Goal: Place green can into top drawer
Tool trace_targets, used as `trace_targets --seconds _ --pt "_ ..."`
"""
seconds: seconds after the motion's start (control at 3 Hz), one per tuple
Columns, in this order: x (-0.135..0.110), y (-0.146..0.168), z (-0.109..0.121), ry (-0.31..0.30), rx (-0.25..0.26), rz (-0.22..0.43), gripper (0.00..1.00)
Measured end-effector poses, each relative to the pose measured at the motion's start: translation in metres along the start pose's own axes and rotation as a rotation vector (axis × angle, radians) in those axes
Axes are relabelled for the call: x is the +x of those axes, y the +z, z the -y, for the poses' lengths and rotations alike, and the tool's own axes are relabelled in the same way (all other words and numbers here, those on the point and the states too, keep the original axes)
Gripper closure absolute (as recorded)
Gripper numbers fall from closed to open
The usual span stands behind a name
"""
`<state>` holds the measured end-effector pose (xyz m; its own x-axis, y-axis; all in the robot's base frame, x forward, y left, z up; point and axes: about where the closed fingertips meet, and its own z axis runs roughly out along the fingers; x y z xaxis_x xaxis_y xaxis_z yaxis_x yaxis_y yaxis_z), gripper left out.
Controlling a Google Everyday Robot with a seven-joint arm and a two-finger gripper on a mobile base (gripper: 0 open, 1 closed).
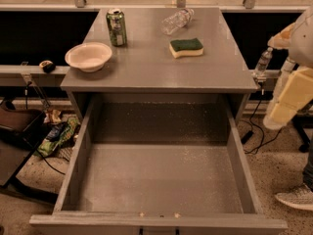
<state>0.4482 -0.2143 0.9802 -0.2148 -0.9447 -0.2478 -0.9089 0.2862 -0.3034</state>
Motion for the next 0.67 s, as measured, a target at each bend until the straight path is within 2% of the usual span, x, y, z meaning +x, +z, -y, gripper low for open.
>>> trace_targets --seconds 0.33,0.67 --pt "-0.014 0.027 0.031 0.051 0.054 0.151 0.0" --pt "-0.036 0.068 0.074 0.139 0.073 0.386 0.0"
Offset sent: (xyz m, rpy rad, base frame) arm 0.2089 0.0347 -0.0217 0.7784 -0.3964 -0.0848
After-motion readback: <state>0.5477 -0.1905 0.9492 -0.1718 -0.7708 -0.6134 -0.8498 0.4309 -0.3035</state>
